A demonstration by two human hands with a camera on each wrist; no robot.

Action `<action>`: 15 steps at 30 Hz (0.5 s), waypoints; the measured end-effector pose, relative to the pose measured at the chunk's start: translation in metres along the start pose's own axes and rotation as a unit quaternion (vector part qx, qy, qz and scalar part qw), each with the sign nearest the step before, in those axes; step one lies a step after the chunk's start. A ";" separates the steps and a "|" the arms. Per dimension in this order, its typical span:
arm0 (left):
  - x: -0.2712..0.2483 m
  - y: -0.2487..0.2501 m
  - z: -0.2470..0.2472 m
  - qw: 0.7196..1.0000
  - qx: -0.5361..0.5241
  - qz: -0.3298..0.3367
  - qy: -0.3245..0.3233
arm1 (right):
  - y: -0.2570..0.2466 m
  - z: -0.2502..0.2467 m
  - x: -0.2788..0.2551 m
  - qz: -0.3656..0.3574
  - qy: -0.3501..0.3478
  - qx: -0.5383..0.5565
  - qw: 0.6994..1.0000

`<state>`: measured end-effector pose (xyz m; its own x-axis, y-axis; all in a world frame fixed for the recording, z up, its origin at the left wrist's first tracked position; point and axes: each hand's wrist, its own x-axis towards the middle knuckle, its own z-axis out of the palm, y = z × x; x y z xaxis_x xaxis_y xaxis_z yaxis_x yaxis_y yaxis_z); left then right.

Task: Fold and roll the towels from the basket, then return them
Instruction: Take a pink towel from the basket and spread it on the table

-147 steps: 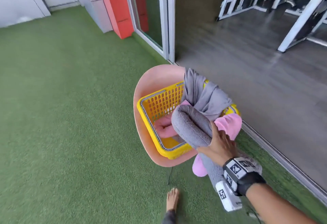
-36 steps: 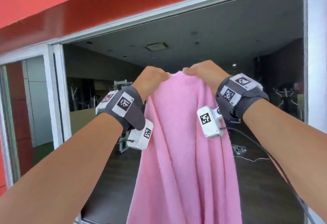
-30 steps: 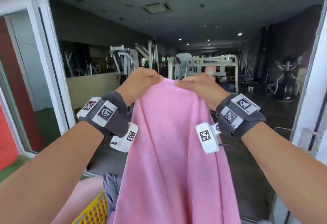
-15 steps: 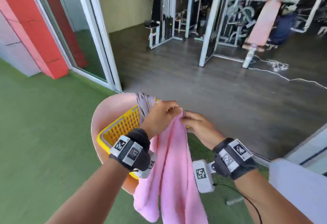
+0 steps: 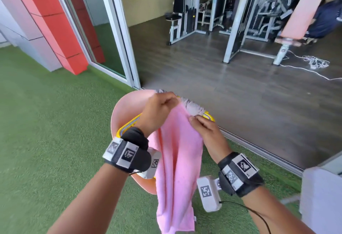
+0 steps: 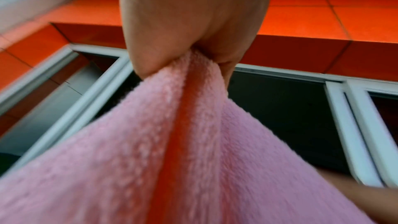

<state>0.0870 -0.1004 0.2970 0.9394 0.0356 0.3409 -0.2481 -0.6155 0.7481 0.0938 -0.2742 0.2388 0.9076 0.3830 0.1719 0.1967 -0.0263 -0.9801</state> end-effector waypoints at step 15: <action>-0.023 0.026 -0.003 0.948 -0.306 -0.076 -0.039 | -0.067 0.003 0.050 -0.120 -0.037 -0.040 0.991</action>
<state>0.0584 -0.1151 0.3107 0.9839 0.0143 0.1779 -0.1773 -0.0341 0.9836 0.1251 -0.2509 0.3130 0.8024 0.4532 0.3882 0.4348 0.0015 -0.9005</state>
